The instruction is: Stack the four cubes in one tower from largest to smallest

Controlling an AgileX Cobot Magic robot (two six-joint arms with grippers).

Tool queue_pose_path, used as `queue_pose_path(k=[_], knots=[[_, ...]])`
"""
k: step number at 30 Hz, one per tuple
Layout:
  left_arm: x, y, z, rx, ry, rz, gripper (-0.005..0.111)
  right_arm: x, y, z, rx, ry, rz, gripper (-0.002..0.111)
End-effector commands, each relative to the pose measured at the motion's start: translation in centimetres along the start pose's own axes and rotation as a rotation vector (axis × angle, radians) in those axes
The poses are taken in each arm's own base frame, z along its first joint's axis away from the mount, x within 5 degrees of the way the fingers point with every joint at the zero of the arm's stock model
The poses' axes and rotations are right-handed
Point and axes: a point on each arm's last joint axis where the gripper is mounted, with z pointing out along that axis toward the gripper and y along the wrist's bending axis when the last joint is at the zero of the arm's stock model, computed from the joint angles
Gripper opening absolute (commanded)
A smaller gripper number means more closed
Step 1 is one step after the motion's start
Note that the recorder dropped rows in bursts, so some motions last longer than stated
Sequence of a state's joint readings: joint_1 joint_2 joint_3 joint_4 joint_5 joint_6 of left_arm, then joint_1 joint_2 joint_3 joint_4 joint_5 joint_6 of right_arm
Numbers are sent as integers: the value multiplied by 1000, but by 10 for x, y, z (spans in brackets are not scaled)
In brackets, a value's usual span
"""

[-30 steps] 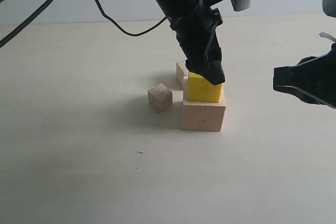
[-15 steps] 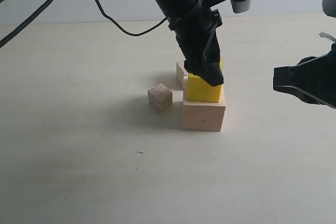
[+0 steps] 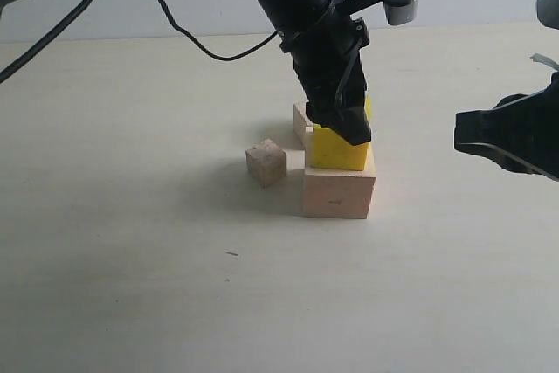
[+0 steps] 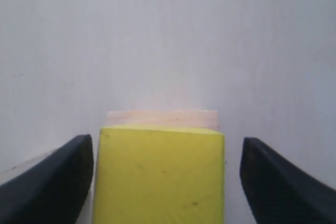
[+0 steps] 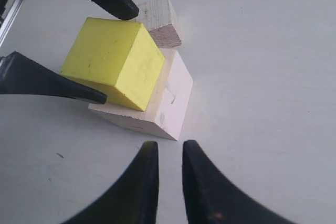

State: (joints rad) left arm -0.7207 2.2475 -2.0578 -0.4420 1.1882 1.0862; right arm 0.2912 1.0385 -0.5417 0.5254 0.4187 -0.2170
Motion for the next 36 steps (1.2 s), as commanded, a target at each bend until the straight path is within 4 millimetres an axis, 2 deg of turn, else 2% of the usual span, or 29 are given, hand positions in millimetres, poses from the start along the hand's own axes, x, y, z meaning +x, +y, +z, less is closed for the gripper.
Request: queue_pose_path(k=[1, 36], knots=[[-1, 1, 1, -8, -11, 2, 74, -2, -1, -2, 4, -18, -3, 18], [0, 7, 5, -53, -13, -61, 74, -2, -1, -2, 4, -18, -3, 18]])
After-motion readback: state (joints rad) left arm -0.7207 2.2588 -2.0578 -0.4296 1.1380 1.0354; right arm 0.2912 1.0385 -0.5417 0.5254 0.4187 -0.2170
